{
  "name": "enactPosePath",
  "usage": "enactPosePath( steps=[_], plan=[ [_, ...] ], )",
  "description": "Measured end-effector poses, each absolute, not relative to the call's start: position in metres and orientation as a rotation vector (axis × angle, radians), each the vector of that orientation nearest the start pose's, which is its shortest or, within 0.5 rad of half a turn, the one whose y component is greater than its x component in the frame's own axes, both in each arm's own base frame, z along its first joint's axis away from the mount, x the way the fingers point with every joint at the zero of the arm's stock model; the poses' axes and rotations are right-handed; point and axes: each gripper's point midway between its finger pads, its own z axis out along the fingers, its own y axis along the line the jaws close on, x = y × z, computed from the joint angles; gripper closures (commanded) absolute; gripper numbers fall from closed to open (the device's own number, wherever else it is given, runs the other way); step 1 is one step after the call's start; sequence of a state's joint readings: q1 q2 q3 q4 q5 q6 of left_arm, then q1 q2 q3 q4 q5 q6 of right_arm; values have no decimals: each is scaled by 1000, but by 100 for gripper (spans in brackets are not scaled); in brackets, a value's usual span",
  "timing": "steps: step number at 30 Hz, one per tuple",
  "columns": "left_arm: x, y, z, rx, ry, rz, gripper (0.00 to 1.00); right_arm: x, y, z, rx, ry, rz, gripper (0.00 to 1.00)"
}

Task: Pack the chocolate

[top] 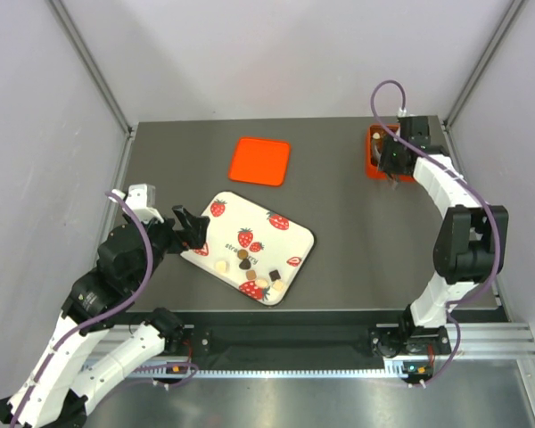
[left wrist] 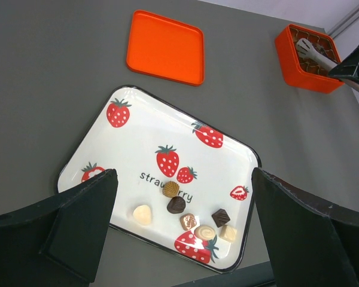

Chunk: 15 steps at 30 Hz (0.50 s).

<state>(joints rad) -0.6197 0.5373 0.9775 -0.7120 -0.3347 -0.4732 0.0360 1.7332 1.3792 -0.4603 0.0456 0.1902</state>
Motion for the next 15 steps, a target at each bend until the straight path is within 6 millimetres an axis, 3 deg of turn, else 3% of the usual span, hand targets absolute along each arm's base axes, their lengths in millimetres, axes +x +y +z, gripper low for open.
enactPosePath(
  steps=[5,9,13,15],
  plan=[
    [199,-93,306,-101,1849,-460,2,457,16,151,197,2355,51,53],
    [199,-94,304,-100,1852,-459,2,447,18,172,192,2331,71,54],
    [200,-94,303,-97,1857,-459,2,434,31,214,153,2242,110,54],
    [200,-95,302,-96,1860,-458,2,422,48,229,104,2199,144,54]
  ],
)
